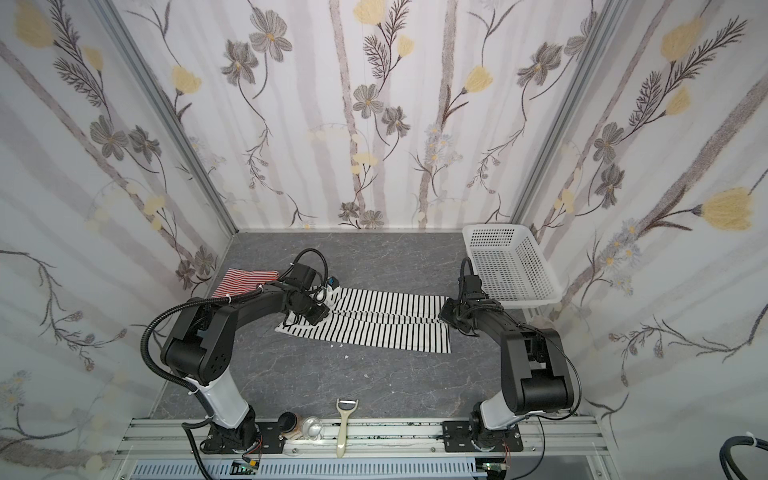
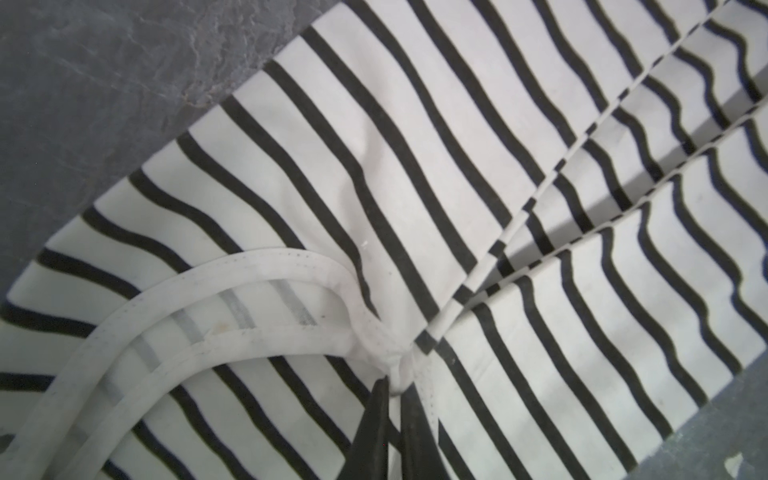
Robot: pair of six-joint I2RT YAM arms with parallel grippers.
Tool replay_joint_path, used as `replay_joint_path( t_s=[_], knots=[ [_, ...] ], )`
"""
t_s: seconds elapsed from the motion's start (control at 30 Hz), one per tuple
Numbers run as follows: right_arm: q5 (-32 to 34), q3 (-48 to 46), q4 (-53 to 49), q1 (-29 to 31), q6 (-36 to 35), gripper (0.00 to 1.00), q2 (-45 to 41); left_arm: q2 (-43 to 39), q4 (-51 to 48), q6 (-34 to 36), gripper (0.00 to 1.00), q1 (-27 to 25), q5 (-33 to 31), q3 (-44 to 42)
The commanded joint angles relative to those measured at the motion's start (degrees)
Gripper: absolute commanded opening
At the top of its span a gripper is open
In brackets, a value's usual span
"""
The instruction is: Fold and stack the tank tops
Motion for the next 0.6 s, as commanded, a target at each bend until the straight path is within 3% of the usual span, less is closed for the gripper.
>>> replay_joint_path(
  t_s=[0.0, 0.1, 0.17, 0.3, 0.57],
  knots=[
    [2.7, 0.2, 0.3, 0.1, 0.8, 0.19, -0.4, -0.5, -0.5, 0.5, 0.32, 0.6, -1.6, 0.8],
    [5.0, -0.1, -0.6, 0.6, 1.5, 0.31, -3.0, -1.2, -0.5, -1.4, 0.44, 3.8, -0.4, 3.0],
    [6.7, 0.2, -1.0, 2.0, 2.2, 0.34, -4.4, -0.7, -0.4, -2.6, 0.47, 6.2, -0.6, 5.0],
    [10.5, 4.3, -3.1, 7.8, 3.4, 0.35, -2.4, 1.6, -0.3, -3.2, 0.48, 8.8, -2.7, 7.8],
    [7.4, 6.2, 2.7, 11.4, 5.9, 0.34, 6.0, 5.2, 1.1, -4.1, 0.5, 11.1, -8.7, 9.9]
  ],
)
